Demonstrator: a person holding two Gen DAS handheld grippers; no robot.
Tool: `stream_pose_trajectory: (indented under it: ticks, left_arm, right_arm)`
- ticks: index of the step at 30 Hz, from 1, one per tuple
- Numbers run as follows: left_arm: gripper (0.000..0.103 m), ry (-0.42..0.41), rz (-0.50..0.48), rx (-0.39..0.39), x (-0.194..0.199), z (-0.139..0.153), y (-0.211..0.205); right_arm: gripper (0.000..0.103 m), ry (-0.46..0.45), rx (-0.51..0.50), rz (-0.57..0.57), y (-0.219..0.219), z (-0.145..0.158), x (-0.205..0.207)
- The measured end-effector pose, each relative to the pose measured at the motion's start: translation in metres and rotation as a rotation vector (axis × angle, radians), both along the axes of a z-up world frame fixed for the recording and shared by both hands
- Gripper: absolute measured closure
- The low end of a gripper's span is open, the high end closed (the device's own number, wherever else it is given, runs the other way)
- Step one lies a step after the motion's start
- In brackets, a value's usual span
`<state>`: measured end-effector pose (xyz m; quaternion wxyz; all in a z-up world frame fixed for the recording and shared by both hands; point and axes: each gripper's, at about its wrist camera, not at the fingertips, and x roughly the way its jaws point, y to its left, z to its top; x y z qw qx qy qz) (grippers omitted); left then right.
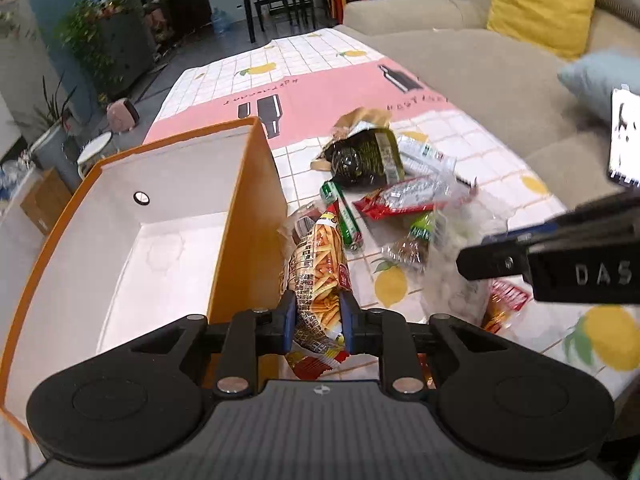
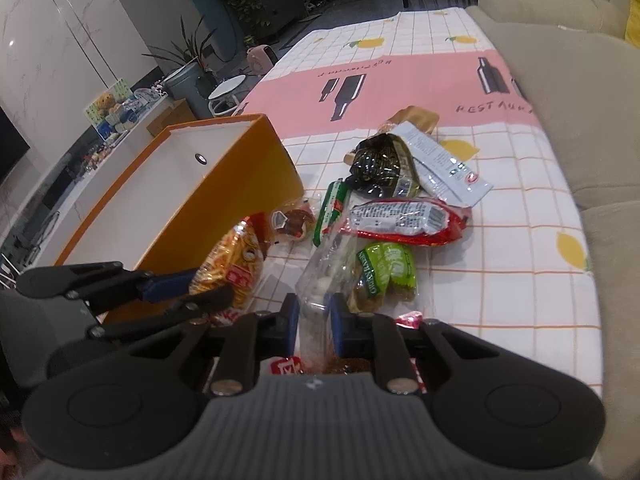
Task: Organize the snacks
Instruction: 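Lift both held bags and carry them over the orange box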
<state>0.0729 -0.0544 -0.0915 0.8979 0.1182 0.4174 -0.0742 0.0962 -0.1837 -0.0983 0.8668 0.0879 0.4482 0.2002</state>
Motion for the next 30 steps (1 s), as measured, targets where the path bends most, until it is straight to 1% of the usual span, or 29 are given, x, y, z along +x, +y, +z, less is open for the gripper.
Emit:
stream_pose_trajectory:
  ticks: [5,10,16,22,26,30]
  left_arm:
    - [0.079,-0.010,0.021,-0.107,-0.005,0.018,0.009]
    - [0.080,-0.016,0.030,-0.215,-0.013,0.037,0.015]
    - [0.080,-0.045,0.035,-0.286,-0.025,0.060,0.019]
    - [0.081,-0.094,0.073,-0.302,-0.033,0.082,0.033]
    - [0.081,-0.136,0.101,-0.332,-0.038,0.099,0.049]
    - [0.081,-0.185,0.127,-0.332,-0.038,0.118,0.064]
  right_arm:
    - [0.091,-0.017,-0.018,-0.010,-0.005,0.013,-0.013]
    - [0.091,-0.057,-0.032,-0.013,-0.009,0.029,-0.029]
    - [0.091,-0.119,-0.048,-0.027,-0.013,0.051,-0.043]
    - [0.091,-0.179,-0.024,-0.022,-0.010,0.074,-0.051]
    - [0.092,-0.226,-0.005,-0.008,-0.001,0.091,-0.052]
    - [0.092,-0.276,0.026,0.021,0.011,0.110,-0.049]
